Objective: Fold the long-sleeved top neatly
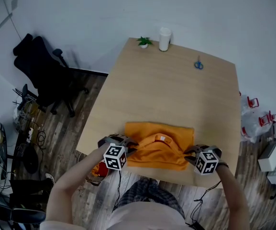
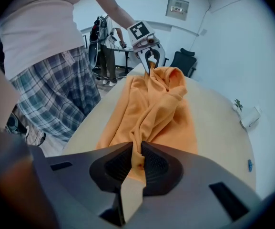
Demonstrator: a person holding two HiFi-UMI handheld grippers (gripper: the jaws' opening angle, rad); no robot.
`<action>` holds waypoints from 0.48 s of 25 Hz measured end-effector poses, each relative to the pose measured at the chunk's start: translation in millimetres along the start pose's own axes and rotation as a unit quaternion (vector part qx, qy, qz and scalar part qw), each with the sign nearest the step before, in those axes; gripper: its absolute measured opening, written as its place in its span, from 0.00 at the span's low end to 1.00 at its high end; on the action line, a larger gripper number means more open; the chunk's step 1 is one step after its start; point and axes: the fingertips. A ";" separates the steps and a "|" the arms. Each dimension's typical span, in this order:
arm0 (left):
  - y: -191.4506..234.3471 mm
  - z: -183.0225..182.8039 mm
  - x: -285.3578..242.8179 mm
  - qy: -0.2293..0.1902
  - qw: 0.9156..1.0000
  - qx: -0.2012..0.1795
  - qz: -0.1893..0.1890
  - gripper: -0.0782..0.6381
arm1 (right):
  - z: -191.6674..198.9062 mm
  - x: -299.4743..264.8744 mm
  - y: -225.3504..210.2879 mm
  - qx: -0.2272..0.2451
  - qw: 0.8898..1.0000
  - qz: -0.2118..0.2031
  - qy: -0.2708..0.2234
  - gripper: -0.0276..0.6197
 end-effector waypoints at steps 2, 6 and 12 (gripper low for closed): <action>-13.5 0.8 -2.9 0.004 1.000 -0.021 0.015 0.23 | 2.7 -6.2 12.0 0.016 1.000 -0.016 0.012 0.13; -34.3 1.1 -1.7 0.005 0.998 -0.034 0.054 0.27 | 4.6 -13.2 29.7 0.029 0.998 -0.043 0.023 0.13; -57.7 11.2 3.3 0.016 0.992 -0.021 0.123 0.36 | 10.1 -23.6 47.9 0.019 0.994 -0.095 0.047 0.16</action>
Point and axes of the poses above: the fingertips, and each gripper's own axes: x backward along the fingers, y to its left, z out of its underside, and after that the axes turned 11 degrees about y, right-handed
